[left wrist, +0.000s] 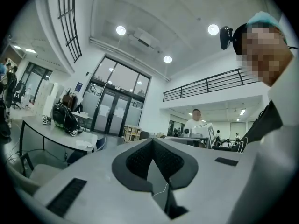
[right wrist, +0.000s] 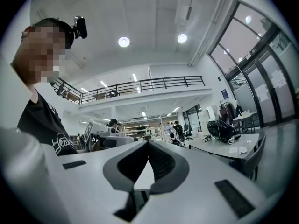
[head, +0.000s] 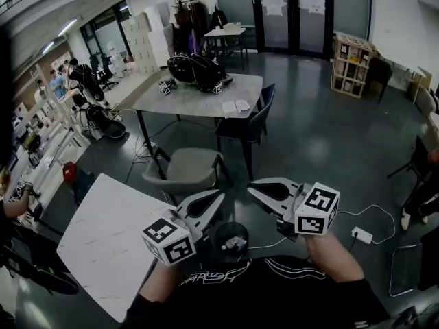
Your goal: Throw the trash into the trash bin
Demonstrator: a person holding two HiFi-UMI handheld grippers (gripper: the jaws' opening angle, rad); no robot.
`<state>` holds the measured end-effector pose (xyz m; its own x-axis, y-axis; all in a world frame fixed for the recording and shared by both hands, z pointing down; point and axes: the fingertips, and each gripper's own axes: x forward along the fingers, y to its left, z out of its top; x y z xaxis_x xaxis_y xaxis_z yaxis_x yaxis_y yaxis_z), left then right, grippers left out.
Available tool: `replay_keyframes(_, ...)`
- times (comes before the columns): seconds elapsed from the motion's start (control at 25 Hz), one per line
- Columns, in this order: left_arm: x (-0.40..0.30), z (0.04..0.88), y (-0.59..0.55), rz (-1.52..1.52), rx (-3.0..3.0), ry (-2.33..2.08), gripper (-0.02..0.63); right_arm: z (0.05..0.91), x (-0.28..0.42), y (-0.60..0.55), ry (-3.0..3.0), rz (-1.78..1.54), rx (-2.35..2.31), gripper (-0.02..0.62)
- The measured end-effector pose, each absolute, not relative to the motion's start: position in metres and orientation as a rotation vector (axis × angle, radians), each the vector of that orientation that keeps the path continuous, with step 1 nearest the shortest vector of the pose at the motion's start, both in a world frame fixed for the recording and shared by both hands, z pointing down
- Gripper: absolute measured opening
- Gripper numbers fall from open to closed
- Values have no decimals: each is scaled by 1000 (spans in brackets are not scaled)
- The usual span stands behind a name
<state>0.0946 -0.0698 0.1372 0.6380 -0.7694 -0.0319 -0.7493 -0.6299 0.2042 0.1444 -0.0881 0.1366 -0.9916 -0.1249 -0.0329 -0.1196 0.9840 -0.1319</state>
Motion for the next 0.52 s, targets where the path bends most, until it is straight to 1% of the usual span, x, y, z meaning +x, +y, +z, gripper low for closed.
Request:
replay_keyframes(0.2,87,133,-68,-163,2699,-1274,5,135,137,-90,3112,-143,-211,32)
replay_keyframes(0.52,67,132,-79,-200,2651,-1315,5,143,125,-96,3100,-200,-215,32)
